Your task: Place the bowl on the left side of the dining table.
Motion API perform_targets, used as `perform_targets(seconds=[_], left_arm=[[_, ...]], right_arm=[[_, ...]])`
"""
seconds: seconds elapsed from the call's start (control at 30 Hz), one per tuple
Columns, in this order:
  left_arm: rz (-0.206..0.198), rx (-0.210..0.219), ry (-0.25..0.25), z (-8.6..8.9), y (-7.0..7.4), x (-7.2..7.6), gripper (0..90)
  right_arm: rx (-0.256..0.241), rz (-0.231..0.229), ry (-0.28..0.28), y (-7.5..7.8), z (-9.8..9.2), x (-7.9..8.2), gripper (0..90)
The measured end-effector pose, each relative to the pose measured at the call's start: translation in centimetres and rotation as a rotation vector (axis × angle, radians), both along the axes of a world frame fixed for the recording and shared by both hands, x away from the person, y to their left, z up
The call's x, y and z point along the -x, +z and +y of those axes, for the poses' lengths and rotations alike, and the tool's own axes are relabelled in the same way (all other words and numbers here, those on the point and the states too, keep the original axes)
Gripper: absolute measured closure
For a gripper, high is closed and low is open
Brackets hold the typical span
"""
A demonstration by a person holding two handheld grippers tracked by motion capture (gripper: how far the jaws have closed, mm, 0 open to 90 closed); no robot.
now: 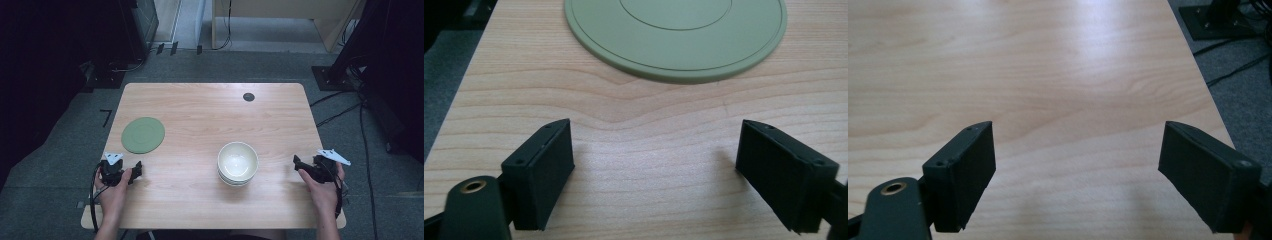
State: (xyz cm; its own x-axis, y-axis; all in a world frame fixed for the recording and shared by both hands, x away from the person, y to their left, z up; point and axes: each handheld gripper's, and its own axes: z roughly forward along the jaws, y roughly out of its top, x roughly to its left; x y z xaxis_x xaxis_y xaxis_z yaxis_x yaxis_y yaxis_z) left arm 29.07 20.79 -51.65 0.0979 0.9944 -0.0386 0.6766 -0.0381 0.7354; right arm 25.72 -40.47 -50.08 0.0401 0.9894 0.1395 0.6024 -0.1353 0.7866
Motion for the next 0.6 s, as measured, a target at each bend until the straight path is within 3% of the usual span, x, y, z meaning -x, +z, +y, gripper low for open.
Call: perform_targets(seconds=[0.07,0.17,0.27,0.3,0.43,0.5,0.6], left_arm=[[-0.014,0.04,0.002,-0.1,0.3,0.0,13.6],[-0.022,0.037,-0.01,-0.4,0.6,0.0,13.6],[-0.038,0.045,-0.024,-0.9,1.3,0.1,13.6],[-0.048,0.048,-0.036,-1.2,1.7,0.1,13.5],[-0.058,0.063,-0.039,-1.8,2.2,0.1,13.5],[-0.062,0.086,-0.076,-2.6,2.7,0.2,13.1],[-0.069,0.08,-0.092,-3.2,3.1,0.2,13.0]], right_arm=[[-0.022,-0.022,0.021,1.0,0.8,0.0,15.2],[-0.03,-0.036,0.039,1.6,1.3,0.0,15.2],[-0.061,-0.064,0.078,2.5,2.2,0.0,15.2],[-0.091,-0.094,0.115,3.0,2.8,0.1,15.5],[-0.117,-0.129,0.155,4.0,3.9,0.2,15.9],[-0.124,-0.136,0.174,4.4,4.6,0.3,16.0],[-0.116,-0.124,0.21,5.0,5.6,0.1,15.8]])
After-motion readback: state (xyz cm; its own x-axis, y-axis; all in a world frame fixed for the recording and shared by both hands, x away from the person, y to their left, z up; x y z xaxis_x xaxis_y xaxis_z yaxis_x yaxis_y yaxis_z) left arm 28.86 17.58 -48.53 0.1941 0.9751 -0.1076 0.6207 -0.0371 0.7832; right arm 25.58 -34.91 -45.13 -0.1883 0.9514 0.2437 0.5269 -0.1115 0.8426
